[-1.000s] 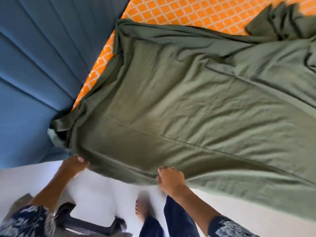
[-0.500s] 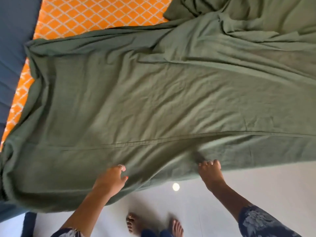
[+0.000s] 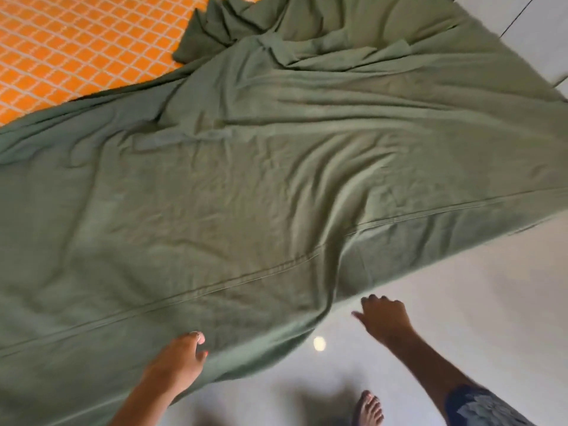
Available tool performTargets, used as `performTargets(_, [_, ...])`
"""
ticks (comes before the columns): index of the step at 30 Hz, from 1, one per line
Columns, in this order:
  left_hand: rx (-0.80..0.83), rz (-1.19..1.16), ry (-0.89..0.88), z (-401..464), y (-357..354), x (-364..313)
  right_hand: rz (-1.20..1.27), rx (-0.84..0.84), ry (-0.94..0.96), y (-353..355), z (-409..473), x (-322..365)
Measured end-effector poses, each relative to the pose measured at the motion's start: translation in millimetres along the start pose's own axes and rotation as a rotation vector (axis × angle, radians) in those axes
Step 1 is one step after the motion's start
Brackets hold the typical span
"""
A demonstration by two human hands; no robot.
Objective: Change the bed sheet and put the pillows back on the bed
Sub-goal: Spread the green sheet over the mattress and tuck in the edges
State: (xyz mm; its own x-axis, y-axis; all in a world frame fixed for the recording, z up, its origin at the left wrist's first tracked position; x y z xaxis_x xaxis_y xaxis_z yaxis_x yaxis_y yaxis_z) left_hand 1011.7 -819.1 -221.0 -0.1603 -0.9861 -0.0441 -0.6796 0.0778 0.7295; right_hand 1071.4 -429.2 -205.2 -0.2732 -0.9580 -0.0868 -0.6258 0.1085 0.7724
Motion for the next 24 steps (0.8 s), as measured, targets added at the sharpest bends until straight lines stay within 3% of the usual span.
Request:
performTargets(3, [-0.016, 0.011, -0.017, 8, 12, -50, 0.252, -0.111, -0.301, 20, 16, -84])
performTargets(6, [-0.022, 0.009, 0.004, 17, 14, -102, 0.986, -0.148, -0.661, -1, 41, -159])
performTargets(8, [-0.046, 0.007, -0.004, 23, 13, -144, 1.550, -0.136, -0.712, -23, 64, -169])
performTargets(10, [-0.078, 0.017, -0.014, 26, 12, -186, 1.803, -0.171, -0.678, -30, 83, -164])
performTargets(14, [-0.107, 0.110, -0.061, 26, 17, -265, 1.770, -0.245, -0.619, -39, 92, -180])
performTargets(17, [-0.123, 0.157, -0.118, 35, 32, -328, 1.662, -0.311, -0.563, -29, 82, -240])
performTargets(20, [-0.160, 0.187, -0.199, 51, 48, -398, 1.490, -0.140, -0.456, -20, 87, -297])
performTargets(22, [-0.202, 0.229, -0.275, 61, 57, -451, 1.479, -0.157, -0.524, -20, 95, -352])
performTargets(24, [-0.269, 0.268, -0.346, 67, 66, -499, 1.564, -0.305, -0.650, -18, 103, -407])
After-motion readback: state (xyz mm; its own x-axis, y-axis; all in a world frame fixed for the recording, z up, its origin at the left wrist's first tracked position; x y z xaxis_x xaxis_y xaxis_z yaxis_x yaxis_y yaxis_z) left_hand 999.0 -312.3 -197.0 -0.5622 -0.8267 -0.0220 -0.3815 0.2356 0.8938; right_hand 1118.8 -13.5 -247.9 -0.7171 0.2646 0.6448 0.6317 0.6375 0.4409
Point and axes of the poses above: each hand's wrist, its own z-axis towards the middle knuckle, its own y-axis out of the back of the hand, x = y × z, the point moved 8 cm from there along z, towards the middle knuckle, and after that the axes turned 15 degrees about z, right-handed, at the moved point
